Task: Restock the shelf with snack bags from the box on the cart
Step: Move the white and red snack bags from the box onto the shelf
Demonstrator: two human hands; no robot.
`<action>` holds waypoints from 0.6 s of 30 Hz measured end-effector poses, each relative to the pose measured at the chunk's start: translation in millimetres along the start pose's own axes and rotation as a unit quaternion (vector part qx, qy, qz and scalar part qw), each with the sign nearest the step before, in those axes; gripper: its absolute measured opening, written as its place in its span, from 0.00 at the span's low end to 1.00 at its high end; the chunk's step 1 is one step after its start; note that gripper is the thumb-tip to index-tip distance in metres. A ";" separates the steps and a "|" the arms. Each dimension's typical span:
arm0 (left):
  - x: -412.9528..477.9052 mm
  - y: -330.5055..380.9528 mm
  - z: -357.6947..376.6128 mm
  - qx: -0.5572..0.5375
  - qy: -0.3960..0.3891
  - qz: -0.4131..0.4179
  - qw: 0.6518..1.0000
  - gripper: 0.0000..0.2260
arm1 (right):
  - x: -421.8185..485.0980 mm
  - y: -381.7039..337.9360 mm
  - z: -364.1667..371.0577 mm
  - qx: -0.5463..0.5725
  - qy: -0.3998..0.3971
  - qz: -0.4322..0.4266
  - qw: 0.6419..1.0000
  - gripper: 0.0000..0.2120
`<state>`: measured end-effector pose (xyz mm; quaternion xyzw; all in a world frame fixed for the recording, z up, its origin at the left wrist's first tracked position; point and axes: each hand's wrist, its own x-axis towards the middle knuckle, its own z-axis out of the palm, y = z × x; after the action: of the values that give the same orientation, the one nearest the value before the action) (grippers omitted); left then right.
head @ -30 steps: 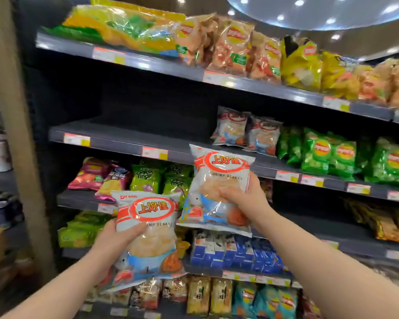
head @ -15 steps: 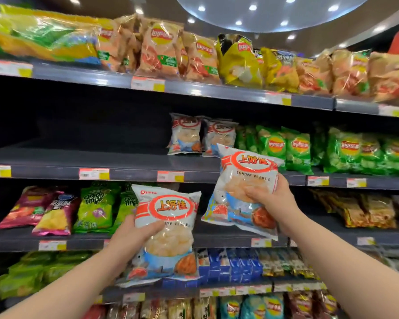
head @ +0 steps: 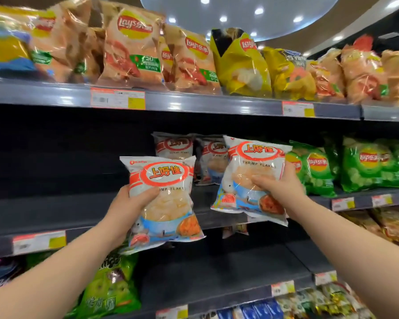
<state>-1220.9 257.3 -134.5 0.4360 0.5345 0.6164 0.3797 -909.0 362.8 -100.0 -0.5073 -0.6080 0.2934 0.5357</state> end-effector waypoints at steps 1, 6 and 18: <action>11.2 -0.2 -2.6 -0.011 -0.005 -0.001 1.000 0.26 | 8.7 0.9 6.2 0.000 0.003 0.003 1.000 0.37; 49.3 -0.6 -6.2 -0.027 0.007 0.009 1.000 0.29 | 48.3 3.4 31.6 -0.013 0.013 -0.002 1.000 0.41; 87.9 -6.0 -5.4 -0.029 0.059 0.004 0.998 0.32 | 126.5 33.8 80.0 -0.075 -0.086 -0.002 0.994 0.37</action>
<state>-1255.1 338.5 -129.1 0.3902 0.5356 0.6579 0.3577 -963.5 506.1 -106.0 -0.5180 -0.6726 0.2886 0.4427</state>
